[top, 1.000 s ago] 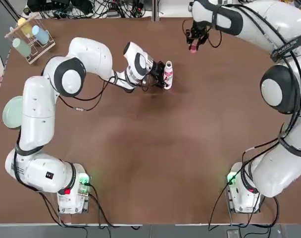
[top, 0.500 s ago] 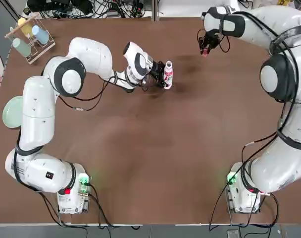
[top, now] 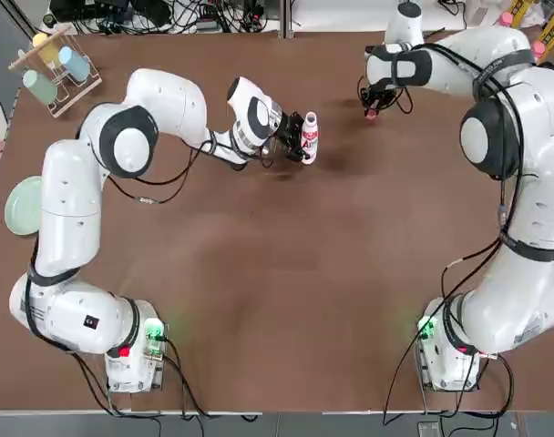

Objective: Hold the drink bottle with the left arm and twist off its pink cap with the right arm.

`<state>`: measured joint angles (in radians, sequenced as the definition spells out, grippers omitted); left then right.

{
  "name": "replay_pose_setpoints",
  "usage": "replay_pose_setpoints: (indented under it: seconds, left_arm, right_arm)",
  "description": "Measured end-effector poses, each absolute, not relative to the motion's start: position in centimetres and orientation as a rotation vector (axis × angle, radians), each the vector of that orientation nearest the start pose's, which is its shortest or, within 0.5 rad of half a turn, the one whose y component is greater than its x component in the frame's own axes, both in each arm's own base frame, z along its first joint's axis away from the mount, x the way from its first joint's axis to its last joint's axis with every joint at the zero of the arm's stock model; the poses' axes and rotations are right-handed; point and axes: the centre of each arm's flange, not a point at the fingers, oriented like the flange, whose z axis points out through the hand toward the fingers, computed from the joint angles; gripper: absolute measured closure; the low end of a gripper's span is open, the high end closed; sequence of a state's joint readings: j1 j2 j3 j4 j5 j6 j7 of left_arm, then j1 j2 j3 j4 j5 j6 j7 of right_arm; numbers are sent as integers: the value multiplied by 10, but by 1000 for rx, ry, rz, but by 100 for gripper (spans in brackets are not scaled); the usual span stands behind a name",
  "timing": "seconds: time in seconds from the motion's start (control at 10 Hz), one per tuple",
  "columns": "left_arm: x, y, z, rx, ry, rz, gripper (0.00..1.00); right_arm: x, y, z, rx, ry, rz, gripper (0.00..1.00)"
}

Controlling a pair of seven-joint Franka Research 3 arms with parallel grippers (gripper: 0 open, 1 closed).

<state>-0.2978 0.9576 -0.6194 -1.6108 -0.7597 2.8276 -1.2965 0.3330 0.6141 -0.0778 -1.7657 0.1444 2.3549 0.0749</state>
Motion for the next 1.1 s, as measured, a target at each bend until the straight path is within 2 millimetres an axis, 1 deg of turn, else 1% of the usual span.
replay_pose_setpoints:
  seconds: [0.1,0.3,0.4,0.6,0.7,0.8,0.9,1.0,1.1]
  left_arm:
    - [510,-491,156,1866,1589,-765,37]
    - [510,-491,156,1866,1589,-765,37]
    - [510,-491,156,1866,1589,-765,37]
    - [510,-491,156,1866,1589,-765,37]
    - [510,-491,156,1866,1589,-765,37]
    - [510,-491,156,1866,1589,-765,36]
    - [510,-491,156,1866,1588,-764,33]
    - [510,-492,156,1867,1587,-764,31]
    - [510,-492,155,1867,1586,-764,28]
  right_arm:
    - [636,171,208,-3090,-141,54,55]
    - [629,169,188,-3096,-143,37,55]
    - [625,170,180,-3098,-146,39,55]
    - [625,171,179,-3098,-149,37,53]
    - [624,171,179,-3098,-150,38,44]
    - [624,171,179,-3098,-152,39,38]
    - [624,171,179,-3098,-152,41,35]
    - [624,170,178,-3098,-157,45,23]
    - [624,170,179,-3098,-161,56,11]
